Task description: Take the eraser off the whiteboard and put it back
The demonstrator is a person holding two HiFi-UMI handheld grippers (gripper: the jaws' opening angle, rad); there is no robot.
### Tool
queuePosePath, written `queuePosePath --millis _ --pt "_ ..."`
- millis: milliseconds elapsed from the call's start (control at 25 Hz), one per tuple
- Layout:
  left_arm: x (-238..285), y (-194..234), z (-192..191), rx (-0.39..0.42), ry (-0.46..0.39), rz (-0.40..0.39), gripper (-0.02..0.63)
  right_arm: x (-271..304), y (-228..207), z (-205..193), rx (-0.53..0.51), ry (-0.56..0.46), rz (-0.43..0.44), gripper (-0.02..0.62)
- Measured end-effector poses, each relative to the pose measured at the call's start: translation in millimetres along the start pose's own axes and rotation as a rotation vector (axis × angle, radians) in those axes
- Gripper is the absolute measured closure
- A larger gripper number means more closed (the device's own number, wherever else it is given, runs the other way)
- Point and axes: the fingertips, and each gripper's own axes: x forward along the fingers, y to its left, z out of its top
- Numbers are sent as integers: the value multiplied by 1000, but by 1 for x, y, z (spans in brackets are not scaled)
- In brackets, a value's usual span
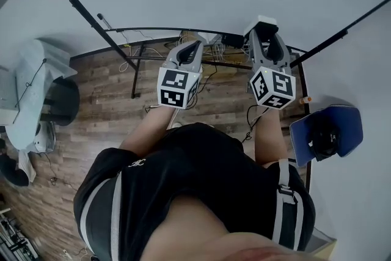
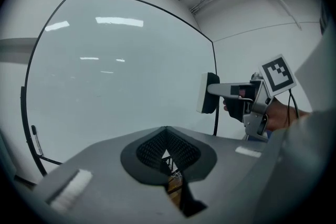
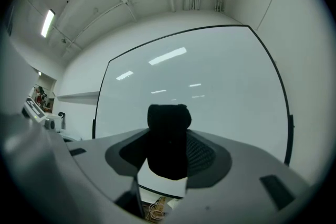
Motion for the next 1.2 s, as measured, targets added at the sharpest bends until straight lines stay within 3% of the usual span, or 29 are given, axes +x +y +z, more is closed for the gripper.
queuePosePath --millis 360,720,1200 --pt "6 -20 0 14 5 -50 597 -39 -4 -18 6 25 -31 388" --pt "9 -30 -3 19 14 -82 597 -44 -5 -16 5 12 -43 388" --pt "4 -28 -5 16 19 -49 597 -36 8 -9 8 -9 19 388"
